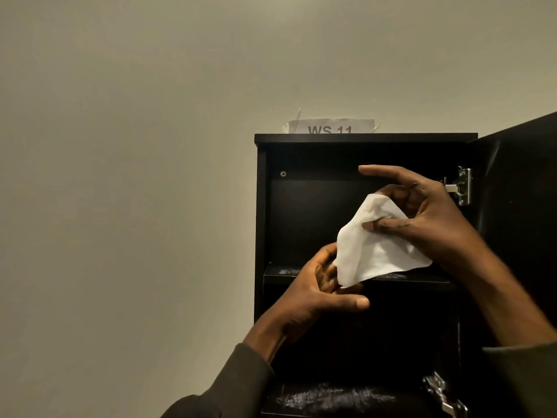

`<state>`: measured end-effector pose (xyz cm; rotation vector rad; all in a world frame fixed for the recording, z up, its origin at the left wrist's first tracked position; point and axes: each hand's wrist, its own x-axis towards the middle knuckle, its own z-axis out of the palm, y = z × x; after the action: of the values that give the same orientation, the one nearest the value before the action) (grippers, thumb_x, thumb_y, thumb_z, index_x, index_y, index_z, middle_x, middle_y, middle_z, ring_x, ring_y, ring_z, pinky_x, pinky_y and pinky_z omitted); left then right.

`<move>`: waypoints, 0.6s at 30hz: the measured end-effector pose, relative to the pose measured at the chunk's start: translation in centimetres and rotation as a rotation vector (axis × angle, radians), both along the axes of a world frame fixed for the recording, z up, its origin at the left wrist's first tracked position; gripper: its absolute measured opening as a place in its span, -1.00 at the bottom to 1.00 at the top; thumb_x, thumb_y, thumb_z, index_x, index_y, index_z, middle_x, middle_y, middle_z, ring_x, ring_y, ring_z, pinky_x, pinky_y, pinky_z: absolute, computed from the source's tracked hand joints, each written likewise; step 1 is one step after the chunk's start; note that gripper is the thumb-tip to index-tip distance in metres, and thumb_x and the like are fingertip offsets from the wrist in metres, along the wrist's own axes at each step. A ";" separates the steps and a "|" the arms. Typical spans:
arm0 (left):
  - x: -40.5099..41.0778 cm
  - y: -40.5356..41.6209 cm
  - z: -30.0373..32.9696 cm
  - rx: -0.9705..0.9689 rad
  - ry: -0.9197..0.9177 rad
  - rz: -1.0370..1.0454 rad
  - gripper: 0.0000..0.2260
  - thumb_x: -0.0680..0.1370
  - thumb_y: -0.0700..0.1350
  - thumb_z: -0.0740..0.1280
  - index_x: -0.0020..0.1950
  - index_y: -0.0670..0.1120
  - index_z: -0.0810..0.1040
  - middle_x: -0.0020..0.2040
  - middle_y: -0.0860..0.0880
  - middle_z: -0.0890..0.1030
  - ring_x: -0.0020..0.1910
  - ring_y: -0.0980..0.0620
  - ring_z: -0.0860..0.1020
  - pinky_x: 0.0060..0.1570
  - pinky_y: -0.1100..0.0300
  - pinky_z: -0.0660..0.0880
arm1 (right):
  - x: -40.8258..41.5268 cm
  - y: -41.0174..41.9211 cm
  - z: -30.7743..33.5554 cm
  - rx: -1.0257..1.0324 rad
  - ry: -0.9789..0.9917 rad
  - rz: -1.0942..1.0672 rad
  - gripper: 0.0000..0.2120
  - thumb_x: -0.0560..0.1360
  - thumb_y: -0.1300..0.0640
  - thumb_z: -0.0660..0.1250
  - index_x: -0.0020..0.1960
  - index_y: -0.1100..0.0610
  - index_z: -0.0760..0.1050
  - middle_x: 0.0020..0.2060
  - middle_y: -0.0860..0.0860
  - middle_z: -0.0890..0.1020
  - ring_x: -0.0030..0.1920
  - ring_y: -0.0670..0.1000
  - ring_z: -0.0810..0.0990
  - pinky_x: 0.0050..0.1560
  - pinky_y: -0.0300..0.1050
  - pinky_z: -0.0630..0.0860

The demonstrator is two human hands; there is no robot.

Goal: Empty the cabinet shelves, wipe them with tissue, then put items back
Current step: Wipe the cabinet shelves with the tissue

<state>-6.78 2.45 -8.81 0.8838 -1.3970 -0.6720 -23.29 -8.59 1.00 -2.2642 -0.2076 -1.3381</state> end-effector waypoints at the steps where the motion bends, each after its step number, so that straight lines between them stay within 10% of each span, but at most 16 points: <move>1: -0.1 -0.2 -0.2 -0.020 0.017 0.003 -0.31 0.43 -0.46 0.41 0.40 0.10 0.35 0.32 0.01 0.53 0.33 -0.02 0.51 0.26 0.08 0.51 | -0.2 0.0 -0.1 0.005 -0.001 -0.006 -0.30 0.35 0.33 0.52 0.38 -0.13 0.43 -0.08 -0.03 0.67 -0.02 -0.03 0.67 -0.09 -0.19 0.61; 13: -0.3 -0.1 0.2 -0.027 0.414 -0.402 -0.73 0.47 -0.19 0.17 0.13 -0.13 0.50 0.19 -0.20 0.51 0.26 -0.23 0.38 0.18 -0.03 0.44 | -2.0 -0.3 -1.5 0.138 -0.016 0.064 -0.33 0.31 0.22 0.49 0.38 -0.09 0.44 -0.05 0.05 0.68 -0.01 0.08 0.68 0.03 0.06 0.64; 18: -1.6 -0.4 0.8 0.076 0.422 -0.126 -0.69 0.56 0.05 0.31 0.11 -0.17 0.59 0.12 -0.21 0.61 0.10 -0.17 0.58 0.06 -0.01 0.59 | -1.9 -0.5 -2.0 0.173 -0.024 0.091 -0.36 0.32 0.15 0.48 0.37 -0.09 0.45 0.05 0.07 0.67 0.06 0.11 0.66 0.05 0.05 0.63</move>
<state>-8.39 2.07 -8.04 0.6670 -1.0573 -0.9527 -25.17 -9.10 -0.95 -2.0721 -0.1928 -1.2856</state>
